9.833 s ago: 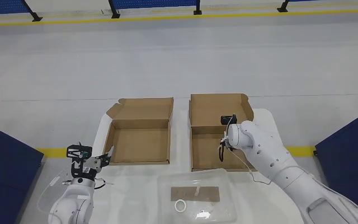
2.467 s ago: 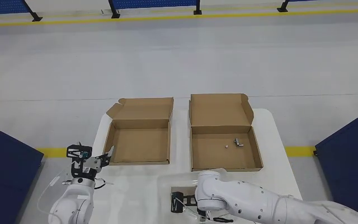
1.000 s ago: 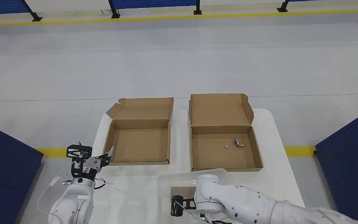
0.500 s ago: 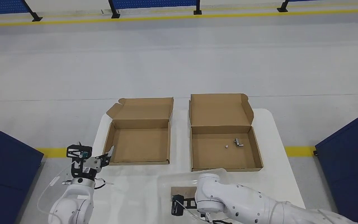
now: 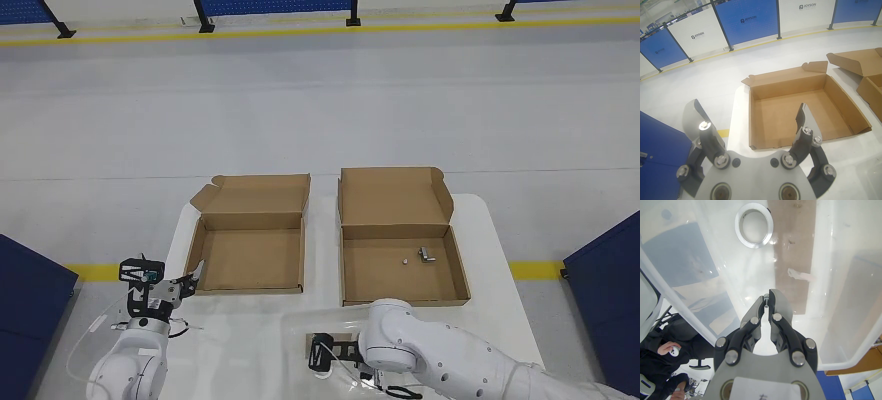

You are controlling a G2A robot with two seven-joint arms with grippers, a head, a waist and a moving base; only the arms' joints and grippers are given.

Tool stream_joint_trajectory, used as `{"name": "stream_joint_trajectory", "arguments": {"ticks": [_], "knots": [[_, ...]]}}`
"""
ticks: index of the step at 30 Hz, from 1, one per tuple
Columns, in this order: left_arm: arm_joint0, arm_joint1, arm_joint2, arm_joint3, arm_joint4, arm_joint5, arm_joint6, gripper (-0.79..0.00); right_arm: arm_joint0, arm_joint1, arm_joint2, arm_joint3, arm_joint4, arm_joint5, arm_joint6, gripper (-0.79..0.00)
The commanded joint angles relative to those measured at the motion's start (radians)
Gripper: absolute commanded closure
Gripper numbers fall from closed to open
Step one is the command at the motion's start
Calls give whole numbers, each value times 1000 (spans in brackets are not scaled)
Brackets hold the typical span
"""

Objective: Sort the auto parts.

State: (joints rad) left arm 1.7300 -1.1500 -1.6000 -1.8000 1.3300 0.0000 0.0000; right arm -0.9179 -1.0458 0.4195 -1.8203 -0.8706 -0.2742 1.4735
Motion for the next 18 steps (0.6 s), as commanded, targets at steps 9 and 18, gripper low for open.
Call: {"name": "stream_joint_trajectory", "arguments": {"ticks": [9, 18], "knots": [[0, 0, 0, 0, 0, 0, 0, -785, -7, 10, 51, 10, 56, -9, -66, 0], [0, 0, 0, 0, 0, 0, 0, -785, -130, 139, 398, -4, 462, -253, -181, 0]]}}
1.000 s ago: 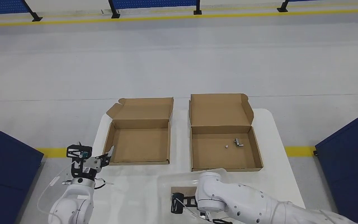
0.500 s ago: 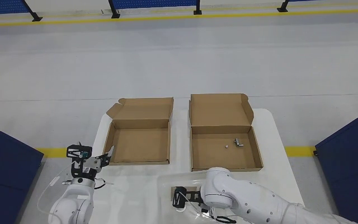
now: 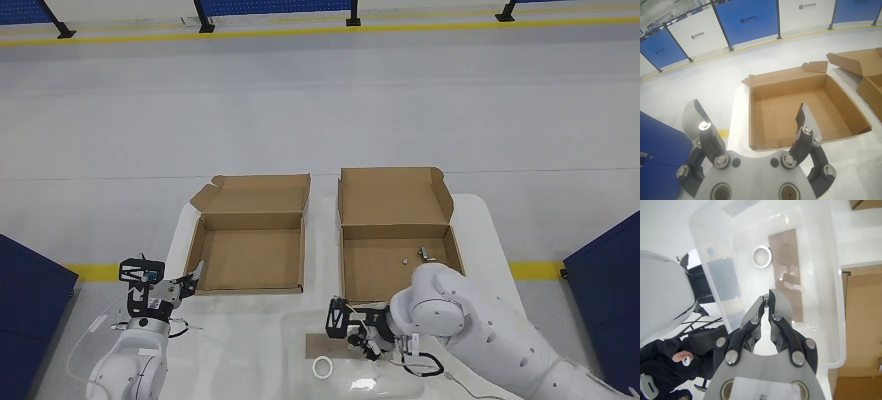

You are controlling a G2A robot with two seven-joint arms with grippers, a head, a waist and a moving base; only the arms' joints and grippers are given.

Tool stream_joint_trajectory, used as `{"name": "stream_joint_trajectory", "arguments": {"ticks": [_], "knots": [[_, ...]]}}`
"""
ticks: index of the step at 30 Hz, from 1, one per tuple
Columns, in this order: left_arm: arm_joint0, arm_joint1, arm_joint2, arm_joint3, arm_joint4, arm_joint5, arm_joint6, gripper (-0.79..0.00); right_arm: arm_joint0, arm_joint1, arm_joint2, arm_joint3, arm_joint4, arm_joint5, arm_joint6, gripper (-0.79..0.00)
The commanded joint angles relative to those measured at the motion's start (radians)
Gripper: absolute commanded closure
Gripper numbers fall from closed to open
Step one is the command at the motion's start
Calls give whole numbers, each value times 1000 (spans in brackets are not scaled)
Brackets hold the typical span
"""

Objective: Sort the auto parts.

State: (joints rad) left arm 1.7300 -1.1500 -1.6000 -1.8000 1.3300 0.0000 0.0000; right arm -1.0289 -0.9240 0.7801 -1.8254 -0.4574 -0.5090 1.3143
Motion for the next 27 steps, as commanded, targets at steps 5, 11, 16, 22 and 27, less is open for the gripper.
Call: {"name": "stream_joint_trajectory", "arguments": {"ticks": [5, 11, 16, 22, 27], "knots": [[0, 0, 0, 0, 0, 0, 0, -785, -79, 98, 114, 17, 248, -105, -108, 0], [0, 0, 0, 0, 0, 0, 0, -785, -82, 108, 119, 26, 276, -116, -119, 0], [0, 0, 0, 0, 0, 0, 0, -785, -82, 108, 119, 26, 276, -116, -119, 0], [0, 0, 0, 0, 0, 0, 0, -785, -91, 111, 141, 48, 330, -127, -158, 0], [0, 0, 0, 0, 0, 0, 0, -785, -88, 143, 171, 114, 637, -170, -172, 0]]}}
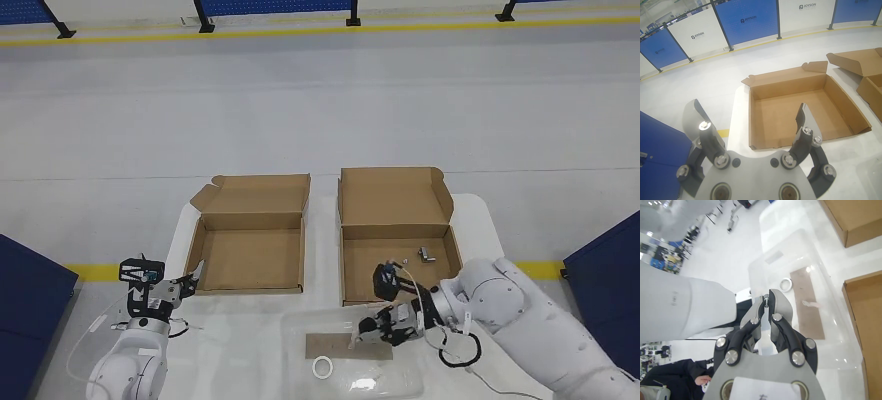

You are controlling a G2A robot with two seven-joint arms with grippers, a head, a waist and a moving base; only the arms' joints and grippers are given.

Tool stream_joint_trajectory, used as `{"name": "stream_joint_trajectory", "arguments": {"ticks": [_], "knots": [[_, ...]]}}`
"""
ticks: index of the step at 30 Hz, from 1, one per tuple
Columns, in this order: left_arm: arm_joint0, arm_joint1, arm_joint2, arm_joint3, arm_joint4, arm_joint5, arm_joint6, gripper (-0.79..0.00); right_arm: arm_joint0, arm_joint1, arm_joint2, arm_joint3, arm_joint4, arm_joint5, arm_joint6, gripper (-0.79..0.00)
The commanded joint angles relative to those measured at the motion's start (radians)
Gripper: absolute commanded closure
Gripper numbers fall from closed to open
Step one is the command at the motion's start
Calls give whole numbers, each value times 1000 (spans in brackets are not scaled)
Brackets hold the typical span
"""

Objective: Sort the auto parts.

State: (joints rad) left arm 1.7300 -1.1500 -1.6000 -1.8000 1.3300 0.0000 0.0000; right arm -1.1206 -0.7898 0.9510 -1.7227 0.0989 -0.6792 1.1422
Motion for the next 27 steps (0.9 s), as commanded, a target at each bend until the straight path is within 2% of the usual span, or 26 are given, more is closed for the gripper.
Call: {"name": "stream_joint_trajectory", "arguments": {"ticks": [1, 6, 11, 22, 24, 27], "knots": [[0, 0, 0, 0, 0, 0, 0, -785, 9, 18, -3, 21, 140, 2, 1, 0], [0, 0, 0, 0, 0, 0, 0, -785, 45, 64, -36, 30, 385, 24, 23, 0], [0, 0, 0, 0, 0, 0, 0, -785, 89, 94, -74, 28, 560, 51, 50, 0], [0, 0, 0, 0, 0, 0, 0, -785, 96, 96, -78, 31, 579, 53, 53, 0], [0, 0, 0, 0, 0, 0, 0, -785, 77, 91, -81, 7, 675, 53, 43, 0], [0, 0, 0, 0, 0, 0, 0, -785, 81, 88, -67, 2, 808, 112, 111, 0]]}}
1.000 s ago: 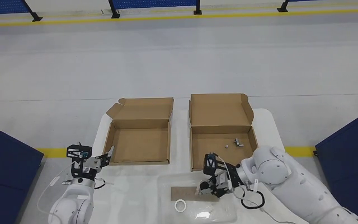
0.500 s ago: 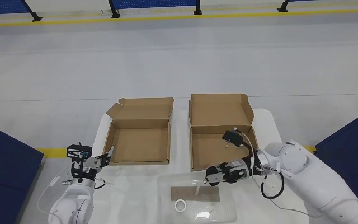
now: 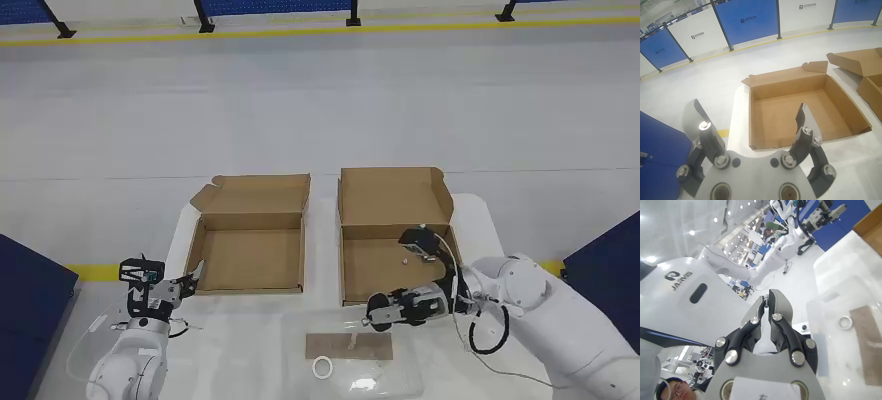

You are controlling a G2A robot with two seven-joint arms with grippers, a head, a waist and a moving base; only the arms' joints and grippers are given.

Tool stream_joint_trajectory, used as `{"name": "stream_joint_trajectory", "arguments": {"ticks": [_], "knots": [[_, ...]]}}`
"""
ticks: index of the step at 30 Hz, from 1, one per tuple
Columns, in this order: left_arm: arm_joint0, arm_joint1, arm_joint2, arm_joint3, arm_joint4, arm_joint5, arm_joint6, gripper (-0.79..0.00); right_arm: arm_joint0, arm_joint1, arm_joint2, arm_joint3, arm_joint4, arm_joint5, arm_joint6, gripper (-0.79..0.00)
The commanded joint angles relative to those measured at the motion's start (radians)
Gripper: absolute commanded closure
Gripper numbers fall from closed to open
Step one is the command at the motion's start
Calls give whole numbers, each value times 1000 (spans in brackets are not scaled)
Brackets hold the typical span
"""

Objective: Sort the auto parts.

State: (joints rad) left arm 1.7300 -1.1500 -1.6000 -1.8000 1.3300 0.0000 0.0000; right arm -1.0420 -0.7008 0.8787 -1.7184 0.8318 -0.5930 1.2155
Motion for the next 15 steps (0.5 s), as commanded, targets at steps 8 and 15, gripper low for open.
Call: {"name": "stream_joint_trajectory", "arguments": {"ticks": [8, 15], "knots": [[0, 0, 0, 0, 0, 0, 0, -785, 18, -37, 81, 28, 410, 252, 264, 0], [0, 0, 0, 0, 0, 0, 0, -785, 16, -81, 116, 43, 465, 309, 320, 0]]}}
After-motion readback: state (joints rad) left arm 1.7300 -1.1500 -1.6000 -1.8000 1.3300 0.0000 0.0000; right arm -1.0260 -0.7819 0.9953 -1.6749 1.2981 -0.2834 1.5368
